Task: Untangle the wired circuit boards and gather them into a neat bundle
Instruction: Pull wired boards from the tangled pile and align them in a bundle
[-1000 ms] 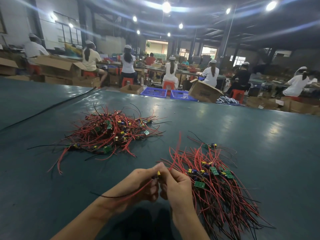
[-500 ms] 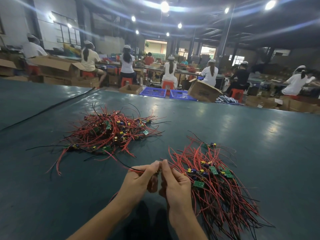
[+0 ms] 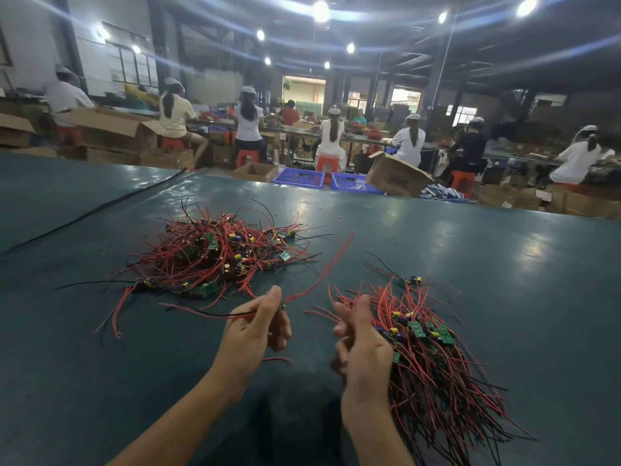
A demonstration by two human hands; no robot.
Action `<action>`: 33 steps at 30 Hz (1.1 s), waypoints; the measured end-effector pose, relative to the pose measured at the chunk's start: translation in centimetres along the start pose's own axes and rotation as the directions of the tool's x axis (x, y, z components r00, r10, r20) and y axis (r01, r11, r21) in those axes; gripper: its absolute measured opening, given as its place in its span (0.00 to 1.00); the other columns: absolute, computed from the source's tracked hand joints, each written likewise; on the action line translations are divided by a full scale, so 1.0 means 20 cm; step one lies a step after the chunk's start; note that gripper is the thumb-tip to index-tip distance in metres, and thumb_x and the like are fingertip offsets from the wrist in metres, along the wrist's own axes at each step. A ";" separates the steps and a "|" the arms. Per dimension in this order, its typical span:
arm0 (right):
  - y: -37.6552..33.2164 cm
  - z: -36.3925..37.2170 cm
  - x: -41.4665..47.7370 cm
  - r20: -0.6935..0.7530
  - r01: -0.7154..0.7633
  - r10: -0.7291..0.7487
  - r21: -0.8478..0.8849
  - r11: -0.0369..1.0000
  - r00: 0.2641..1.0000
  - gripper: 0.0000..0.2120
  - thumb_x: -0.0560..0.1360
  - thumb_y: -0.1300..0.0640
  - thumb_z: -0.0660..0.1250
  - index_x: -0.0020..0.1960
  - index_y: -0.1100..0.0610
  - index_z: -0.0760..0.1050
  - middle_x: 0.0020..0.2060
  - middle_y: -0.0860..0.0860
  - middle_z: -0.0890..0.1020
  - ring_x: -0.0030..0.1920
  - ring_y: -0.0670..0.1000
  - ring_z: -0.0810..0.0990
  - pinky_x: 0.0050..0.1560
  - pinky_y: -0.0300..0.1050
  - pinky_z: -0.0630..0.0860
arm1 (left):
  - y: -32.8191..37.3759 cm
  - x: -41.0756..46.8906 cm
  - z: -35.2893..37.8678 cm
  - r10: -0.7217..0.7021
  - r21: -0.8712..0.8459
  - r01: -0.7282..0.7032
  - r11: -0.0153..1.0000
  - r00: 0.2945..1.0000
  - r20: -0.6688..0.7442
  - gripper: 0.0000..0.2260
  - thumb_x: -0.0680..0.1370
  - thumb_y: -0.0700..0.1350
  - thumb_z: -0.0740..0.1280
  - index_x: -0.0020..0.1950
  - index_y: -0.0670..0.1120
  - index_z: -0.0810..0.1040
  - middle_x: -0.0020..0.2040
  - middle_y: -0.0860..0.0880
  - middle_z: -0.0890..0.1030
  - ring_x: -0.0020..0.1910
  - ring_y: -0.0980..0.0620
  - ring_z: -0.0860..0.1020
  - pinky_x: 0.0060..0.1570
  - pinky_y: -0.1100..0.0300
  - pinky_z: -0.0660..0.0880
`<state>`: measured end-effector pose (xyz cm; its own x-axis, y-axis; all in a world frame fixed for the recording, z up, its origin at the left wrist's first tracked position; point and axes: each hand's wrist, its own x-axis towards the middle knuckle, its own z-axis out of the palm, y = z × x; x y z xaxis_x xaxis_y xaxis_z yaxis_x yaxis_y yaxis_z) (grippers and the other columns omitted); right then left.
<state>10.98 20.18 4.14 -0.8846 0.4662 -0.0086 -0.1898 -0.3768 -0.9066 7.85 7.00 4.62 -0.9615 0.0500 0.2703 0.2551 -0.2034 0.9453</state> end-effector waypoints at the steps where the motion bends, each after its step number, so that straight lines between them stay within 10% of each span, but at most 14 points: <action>1: 0.02 0.02 -0.03 0.059 0.045 -0.040 -0.086 0.995 0.997 0.22 0.67 0.37 0.68 0.37 0.57 0.83 0.26 0.47 0.71 0.25 0.44 0.63 0.25 0.36 0.60 | -0.01 -0.01 0.01 -0.003 0.007 0.002 1.000 1.000 0.024 0.18 0.73 0.56 0.64 0.27 0.46 0.76 0.27 0.44 0.75 0.25 0.51 0.72 0.26 0.62 0.70; 7: 0.06 0.06 -0.06 0.132 0.119 -0.105 -0.110 0.987 0.986 0.15 0.77 0.60 0.68 0.32 0.55 0.84 0.30 0.53 0.84 0.32 0.46 0.80 0.34 0.38 0.77 | -0.04 -0.05 0.06 0.021 0.097 -0.043 0.994 0.976 0.218 0.15 0.73 0.50 0.65 0.29 0.45 0.77 0.25 0.47 0.74 0.25 0.54 0.71 0.28 0.64 0.70; 16: 0.03 0.05 -0.02 -0.043 -0.173 0.175 0.034 0.984 0.984 0.08 0.69 0.56 0.76 0.31 0.52 0.85 0.23 0.46 0.75 0.24 0.43 0.69 0.29 0.39 0.67 | -0.04 -0.06 0.07 0.038 0.089 -0.058 0.994 0.975 0.217 0.19 0.75 0.50 0.63 0.28 0.39 0.73 0.24 0.44 0.73 0.24 0.51 0.71 0.30 0.62 0.70; 33: 0.07 0.05 -0.06 0.028 -0.037 0.038 -0.035 0.999 0.999 0.15 0.70 0.53 0.75 0.30 0.59 0.75 0.26 0.55 0.74 0.28 0.50 0.71 0.30 0.42 0.71 | -0.04 -0.07 0.07 0.007 0.061 -0.019 0.998 0.981 0.195 0.18 0.75 0.53 0.63 0.29 0.45 0.77 0.26 0.46 0.75 0.25 0.52 0.73 0.29 0.62 0.71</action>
<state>11.29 18.27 3.37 -0.9026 0.4294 -0.0309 -0.1424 -0.3655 -0.9199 9.14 8.51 3.69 -0.9214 0.2382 0.3071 0.2789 -0.1448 0.9493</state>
